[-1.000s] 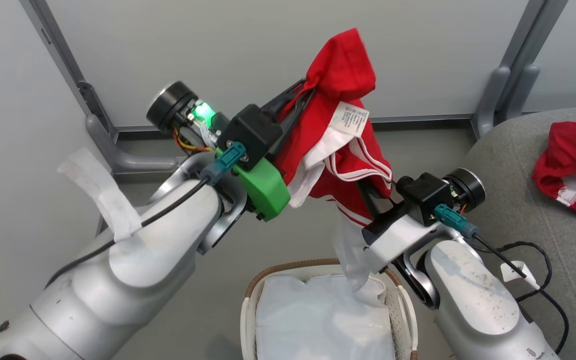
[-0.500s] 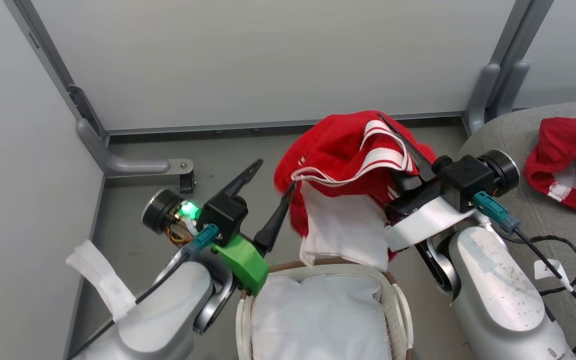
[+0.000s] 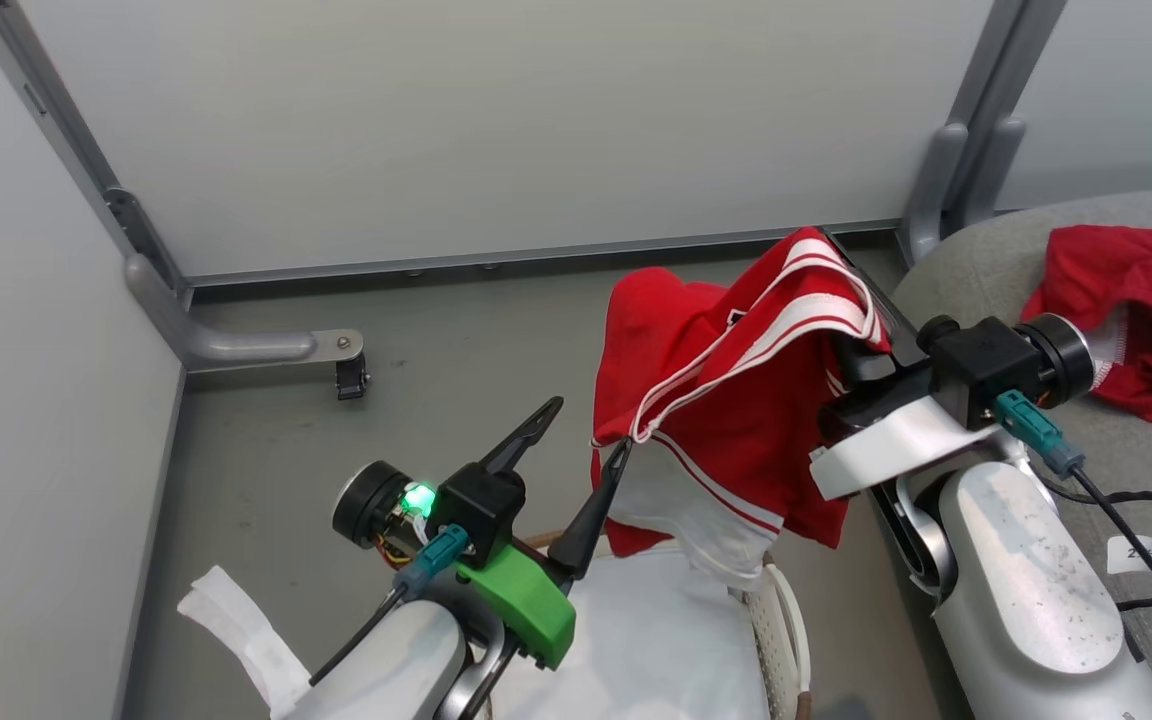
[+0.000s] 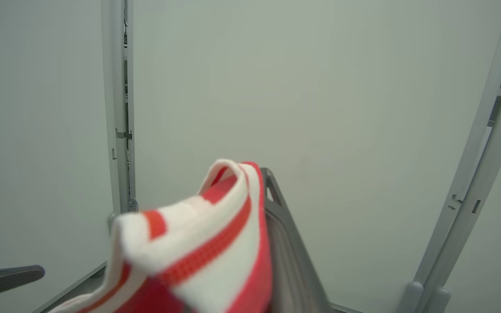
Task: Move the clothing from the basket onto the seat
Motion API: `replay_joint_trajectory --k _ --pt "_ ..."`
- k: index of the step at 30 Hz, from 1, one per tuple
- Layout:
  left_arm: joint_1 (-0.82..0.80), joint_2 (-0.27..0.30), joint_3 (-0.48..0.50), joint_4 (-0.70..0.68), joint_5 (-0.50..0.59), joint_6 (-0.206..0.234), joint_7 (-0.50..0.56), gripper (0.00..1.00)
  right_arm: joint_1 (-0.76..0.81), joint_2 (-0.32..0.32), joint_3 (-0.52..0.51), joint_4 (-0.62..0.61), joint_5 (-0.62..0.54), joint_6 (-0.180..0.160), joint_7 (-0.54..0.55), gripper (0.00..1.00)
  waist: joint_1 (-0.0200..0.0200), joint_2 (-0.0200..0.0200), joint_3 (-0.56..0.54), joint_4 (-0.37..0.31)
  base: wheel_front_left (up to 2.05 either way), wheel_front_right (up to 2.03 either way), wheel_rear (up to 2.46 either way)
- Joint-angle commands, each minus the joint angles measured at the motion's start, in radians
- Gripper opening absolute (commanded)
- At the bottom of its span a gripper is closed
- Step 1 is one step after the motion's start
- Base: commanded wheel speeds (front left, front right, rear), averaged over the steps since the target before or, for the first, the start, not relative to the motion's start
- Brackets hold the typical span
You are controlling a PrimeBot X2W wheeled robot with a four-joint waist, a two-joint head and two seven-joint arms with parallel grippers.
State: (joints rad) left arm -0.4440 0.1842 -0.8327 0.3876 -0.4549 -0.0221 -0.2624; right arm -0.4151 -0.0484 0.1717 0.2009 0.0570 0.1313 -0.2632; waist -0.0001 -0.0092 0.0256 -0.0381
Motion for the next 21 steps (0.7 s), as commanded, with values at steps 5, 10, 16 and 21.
replay_joint_trajectory --k 5,10,16,21 --pt "0.028 -0.023 0.042 -0.020 0.058 -0.023 -0.003 1.00 -0.009 -0.003 -0.040 -0.019 -0.028 -0.001 -0.002 0.00 0.0001 0.0092 0.035 -0.106 0.00 0.00 0.00" --pt "0.016 -0.038 0.070 -0.025 0.106 -0.041 -0.003 1.00 -0.033 -0.004 -0.084 -0.034 -0.046 -0.001 -0.002 0.00 0.0001 0.0092 0.091 -0.225 0.00 0.00 0.00" --pt "-0.014 -0.058 0.087 -0.002 0.143 -0.063 -0.003 1.00 -0.029 -0.003 -0.158 -0.046 -0.061 -0.001 -0.002 0.00 0.0001 0.0092 0.146 -0.343 0.00 0.00 0.00" --pt "-0.035 -0.067 0.098 0.029 0.162 -0.076 -0.003 1.00 -0.018 -0.002 -0.215 -0.046 -0.070 -0.001 -0.002 0.00 0.0001 0.0092 0.181 -0.404 0.00 0.00 0.00"
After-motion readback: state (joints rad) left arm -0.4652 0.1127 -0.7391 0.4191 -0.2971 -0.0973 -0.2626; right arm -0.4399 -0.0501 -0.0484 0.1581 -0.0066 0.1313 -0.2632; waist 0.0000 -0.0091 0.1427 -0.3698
